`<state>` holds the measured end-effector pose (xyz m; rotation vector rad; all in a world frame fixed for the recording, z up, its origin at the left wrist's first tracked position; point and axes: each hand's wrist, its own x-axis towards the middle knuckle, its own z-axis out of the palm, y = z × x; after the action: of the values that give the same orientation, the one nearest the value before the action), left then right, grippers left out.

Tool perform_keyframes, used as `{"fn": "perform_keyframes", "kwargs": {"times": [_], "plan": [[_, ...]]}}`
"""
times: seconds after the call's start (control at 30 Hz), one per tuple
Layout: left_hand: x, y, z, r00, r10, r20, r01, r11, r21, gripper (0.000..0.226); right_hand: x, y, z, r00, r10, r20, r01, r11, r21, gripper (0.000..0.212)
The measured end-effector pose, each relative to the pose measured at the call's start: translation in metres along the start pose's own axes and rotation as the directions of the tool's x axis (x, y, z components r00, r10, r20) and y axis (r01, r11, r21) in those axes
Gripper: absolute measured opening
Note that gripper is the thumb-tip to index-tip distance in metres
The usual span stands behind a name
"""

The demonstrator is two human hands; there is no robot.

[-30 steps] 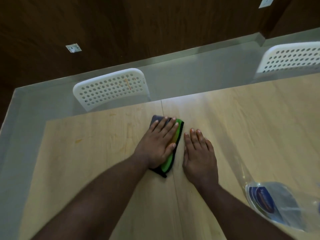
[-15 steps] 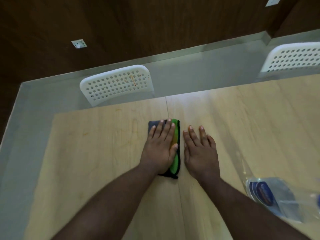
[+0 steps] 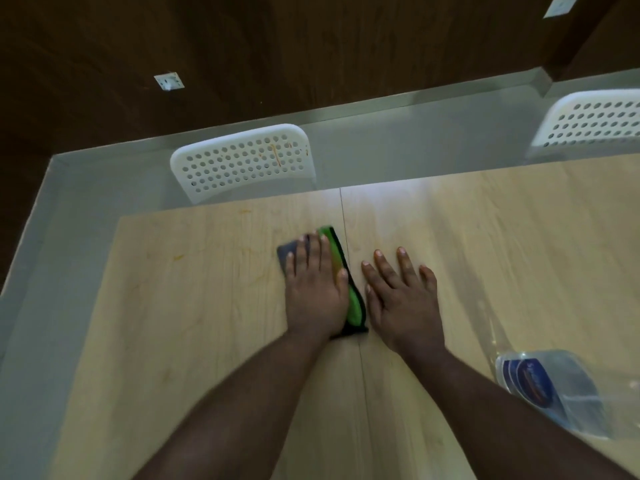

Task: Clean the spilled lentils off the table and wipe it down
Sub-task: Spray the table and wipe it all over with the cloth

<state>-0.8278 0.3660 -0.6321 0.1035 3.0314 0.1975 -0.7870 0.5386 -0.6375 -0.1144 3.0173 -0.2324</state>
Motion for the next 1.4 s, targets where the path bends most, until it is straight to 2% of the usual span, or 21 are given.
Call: {"fn": "perform_keyframes", "kwargs": {"times": [0.1,0.2,0.23,0.27,0.3,0.37,0.4,0.47,0.53,0.6,0.67,0.73,0.8,0.87,0.97,1.03,1.1,1.17,1.23,1.3,1.4], "plan": [[-0.043,-0.019,-0.008,0.946,0.297,0.129,-0.303,0.952,0.033,0.073,-0.001,0.001,-0.004,1.0,0.0,0.013,0.0,1.0,0.008,0.056],[0.002,-0.051,-0.015,0.81,0.562,0.169,-0.58,0.811,0.082,0.073,-0.002,0.001,0.0,1.0,-0.017,0.003,0.017,1.0,0.025,0.057],[0.025,-0.057,-0.016,0.78,0.601,0.174,-0.621,0.778,0.097,0.073,0.0,0.001,0.001,1.0,-0.021,-0.003,0.021,0.999,0.041,0.057],[0.045,-0.059,-0.012,0.794,0.586,0.16,-0.604,0.79,0.106,0.072,-0.001,0.002,0.004,1.0,-0.02,-0.011,0.02,0.998,0.051,0.058],[0.061,-0.06,-0.013,0.851,0.51,0.124,-0.523,0.845,0.114,0.071,0.0,0.002,0.002,1.0,-0.019,-0.022,0.02,0.998,0.053,0.057],[0.076,-0.052,-0.008,0.969,0.246,0.037,-0.249,0.964,0.089,0.071,0.0,0.002,0.002,0.999,-0.01,-0.047,0.012,0.999,0.049,0.057],[0.077,-0.046,-0.006,0.992,0.127,0.001,-0.127,0.99,0.064,0.071,-0.001,0.002,0.002,0.998,-0.007,-0.056,0.01,0.999,0.053,0.056],[0.059,-0.029,-0.001,0.999,-0.03,-0.036,0.031,0.999,0.026,0.072,-0.002,0.001,0.001,0.998,-0.007,-0.068,0.011,0.998,0.054,0.055],[0.013,-0.015,0.005,0.996,-0.074,-0.055,0.074,0.997,0.009,0.073,-0.007,-0.001,-0.002,0.997,-0.007,-0.08,0.01,0.999,0.039,0.054],[-0.045,-0.006,0.01,1.0,0.008,-0.014,-0.008,1.0,0.001,0.073,-0.007,-0.001,-0.003,0.998,-0.012,-0.058,0.014,0.999,0.034,0.054],[-0.109,-0.008,0.008,0.979,0.192,0.067,-0.194,0.981,0.011,0.073,-0.01,-0.003,-0.008,1.0,-0.025,-0.018,0.026,0.998,0.053,0.057],[-0.145,-0.022,0.004,0.912,0.386,0.137,-0.39,0.921,0.0,0.071,-0.019,-0.003,-0.009,0.999,-0.037,0.026,0.035,0.994,0.099,0.06],[-0.137,-0.041,0.001,0.854,0.502,0.136,-0.507,0.862,0.002,0.071,-0.041,-0.008,-0.01,0.998,-0.057,0.039,0.051,0.988,0.149,0.062],[-0.105,-0.048,0.003,0.875,0.469,0.118,-0.476,0.879,0.037,0.071,-0.071,-0.01,-0.007,0.993,-0.101,0.056,0.09,0.98,0.177,0.063],[-0.053,-0.04,0.0,0.988,0.149,0.051,-0.151,0.987,0.051,0.071,-0.122,-0.019,0.006,0.988,-0.127,0.084,0.111,0.98,0.168,0.064],[-0.033,-0.032,0.0,1.0,0.014,0.023,-0.014,1.0,0.022,0.071,-0.139,-0.021,0.018,0.994,-0.102,0.04,0.092,0.977,0.193,0.061],[-0.036,-0.026,0.005,1.0,-0.027,-0.009,0.027,0.999,0.018,0.072,-0.145,-0.02,0.026,0.996,-0.092,-0.012,0.093,0.978,0.185,0.06],[-0.058,-0.02,0.008,0.999,-0.022,-0.024,0.023,1.0,0.017,0.072,-0.145,-0.022,0.028,0.994,-0.102,-0.022,0.105,0.982,0.16,0.06],[-0.1,-0.01,0.014,0.999,0.039,-0.005,-0.039,0.999,0.014,0.072,-0.145,-0.022,0.027,0.994,-0.107,-0.022,0.109,0.983,0.149,0.059],[-0.157,-0.001,0.014,0.985,0.167,0.048,-0.168,0.986,0.021,0.071,-0.143,-0.022,0.025,0.995,-0.102,-0.022,0.104,0.983,0.153,0.059],[-0.225,-0.016,0.011,0.891,0.423,0.166,-0.434,0.9,0.034,0.071,-0.147,-0.021,0.019,0.993,-0.115,0.012,0.111,0.98,0.168,0.062]]}}
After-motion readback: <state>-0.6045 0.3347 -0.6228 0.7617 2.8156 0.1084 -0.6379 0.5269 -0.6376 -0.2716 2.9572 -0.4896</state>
